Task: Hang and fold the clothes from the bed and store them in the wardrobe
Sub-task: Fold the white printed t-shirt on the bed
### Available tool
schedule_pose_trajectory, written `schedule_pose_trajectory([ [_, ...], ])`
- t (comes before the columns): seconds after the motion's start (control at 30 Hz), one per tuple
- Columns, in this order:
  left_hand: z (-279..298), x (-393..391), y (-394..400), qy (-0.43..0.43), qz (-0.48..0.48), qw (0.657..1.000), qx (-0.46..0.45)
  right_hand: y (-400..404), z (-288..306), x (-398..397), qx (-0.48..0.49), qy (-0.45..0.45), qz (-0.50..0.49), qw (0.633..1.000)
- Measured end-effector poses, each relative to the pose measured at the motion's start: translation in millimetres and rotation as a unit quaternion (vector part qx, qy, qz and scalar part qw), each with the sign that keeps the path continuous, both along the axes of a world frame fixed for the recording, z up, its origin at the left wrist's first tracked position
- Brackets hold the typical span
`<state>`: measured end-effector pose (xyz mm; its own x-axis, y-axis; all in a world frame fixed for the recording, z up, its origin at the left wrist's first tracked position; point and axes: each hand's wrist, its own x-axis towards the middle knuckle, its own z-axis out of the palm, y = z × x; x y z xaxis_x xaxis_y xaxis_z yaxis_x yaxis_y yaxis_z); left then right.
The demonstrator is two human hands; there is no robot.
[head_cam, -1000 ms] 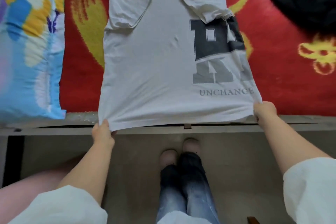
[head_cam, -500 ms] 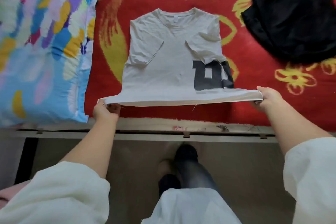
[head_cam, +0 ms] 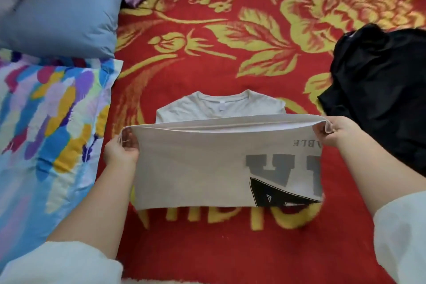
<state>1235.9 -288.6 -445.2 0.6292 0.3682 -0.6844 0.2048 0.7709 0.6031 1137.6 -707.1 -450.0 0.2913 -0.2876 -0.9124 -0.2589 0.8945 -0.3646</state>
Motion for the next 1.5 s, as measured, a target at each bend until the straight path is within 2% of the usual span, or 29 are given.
schedule_pose_trajectory([
  [0.1, -24, 63, -15, -0.014, -0.031, 0.999, 0.006, -7, -15, 54, -0.04, -0.06, -0.012, 0.997],
  [0.17, -41, 97, -27, -0.021, -0.104, 0.994, 0.01, -10, -36, 79, -0.098, -0.072, 0.011, 0.993],
  [0.23, -59, 110, -49, -0.015, -0.226, 0.97, 0.09, -9, -61, 92, -0.181, -0.058, 0.061, 0.98],
  [0.27, -70, 108, -62, -0.02, -0.287, 0.94, 0.183, -6, -74, 90, -0.234, -0.04, 0.099, 0.966],
  [0.3, -81, 98, -76, -0.027, -0.337, 0.892, 0.3, -3, -88, 84, -0.305, -0.004, 0.157, 0.939],
  [0.33, -89, 86, -89, -0.052, -0.378, 0.818, 0.43, 0, -97, 74, -0.389, 0.043, 0.234, 0.89],
  [0.37, -106, 73, -98, -0.095, -0.414, 0.721, 0.548, 2, -109, 61, -0.461, 0.088, 0.314, 0.825],
  [0.4, -121, 59, -108, -0.144, -0.457, 0.62, 0.621, 5, -117, 47, -0.518, 0.11, 0.385, 0.756],
  [0.47, -152, 35, -125, -0.25, -0.51, 0.424, 0.705, 14, -134, 21, -0.543, 0.126, 0.487, 0.672],
  [0.5, -166, 26, -135, -0.278, -0.528, 0.355, 0.72, 22, -142, 7, -0.565, 0.134, 0.522, 0.625],
  [0.53, -173, 20, -146, -0.296, -0.533, 0.308, 0.73, 29, -152, -5, -0.606, 0.135, 0.551, 0.558],
  [0.6, -191, 17, -164, -0.291, -0.54, 0.252, 0.748, 37, -168, -22, -0.673, 0.109, 0.582, 0.443],
  [0.63, -197, 17, -169, -0.271, -0.551, 0.231, 0.755, 37, -176, -27, -0.69, 0.099, 0.588, 0.41],
  [0.67, -204, 18, -171, -0.25, -0.56, 0.213, 0.761, 35, -182, -30, -0.695, 0.105, 0.591, 0.396],
  [0.73, -210, 20, -170, -0.226, -0.559, 0.203, 0.771, 29, -185, -29, -0.693, 0.126, 0.587, 0.4],
  [0.83, -202, 26, -185, -0.29, -0.498, 0.197, 0.793, 26, -183, -32, -0.687, 0.15, 0.574, 0.42],
  [0.9, -188, 42, -214, -0.37, -0.478, 0.19, 0.774, 26, -182, -44, -0.698, 0.155, 0.532, 0.453],
  [0.97, -173, 60, -260, -0.444, -0.478, 0.147, 0.744, 28, -178, -63, -0.686, 0.163, 0.491, 0.512],
  [1.0, -163, 65, -286, -0.474, -0.478, 0.115, 0.73, 30, -175, -71, -0.665, 0.174, 0.484, 0.541],
  [1.03, -152, 66, -313, -0.486, -0.506, 0.056, 0.71, 31, -172, -79, -0.644, 0.183, 0.475, 0.571],
  [1.1, -134, 58, -360, -0.449, -0.606, -0.113, 0.647, 36, -165, -92, -0.556, 0.21, 0.449, 0.667],
  [1.13, -131, 54, -377, -0.412, -0.643, -0.181, 0.62, 38, -160, -94, -0.496, 0.216, 0.448, 0.711],
  [1.17, -127, 52, -390, -0.371, -0.66, -0.23, 0.611, 39, -154, -95, -0.44, 0.219, 0.462, 0.738],
  [1.2, -124, 50, -400, -0.353, -0.661, -0.249, 0.614, 40, -151, -97, -0.399, 0.217, 0.482, 0.749],
  [1.27, -125, 49, -410, -0.323, -0.659, -0.246, 0.633, 38, -150, -98, -0.353, 0.182, 0.487, 0.778],
  [1.4, -127, 47, -408, -0.24, -0.703, -0.235, 0.627, 29, -143, -98, -0.228, 0.04, 0.371, 0.899],
  [1.43, -125, 48, -403, -0.244, -0.701, -0.231, 0.63, 28, -139, -97, -0.211, 0.014, 0.346, 0.914],
  [1.5, -115, 48, -391, -0.258, -0.675, -0.243, 0.647, 30, -128, -97, -0.191, -0.03, 0.307, 0.932],
])
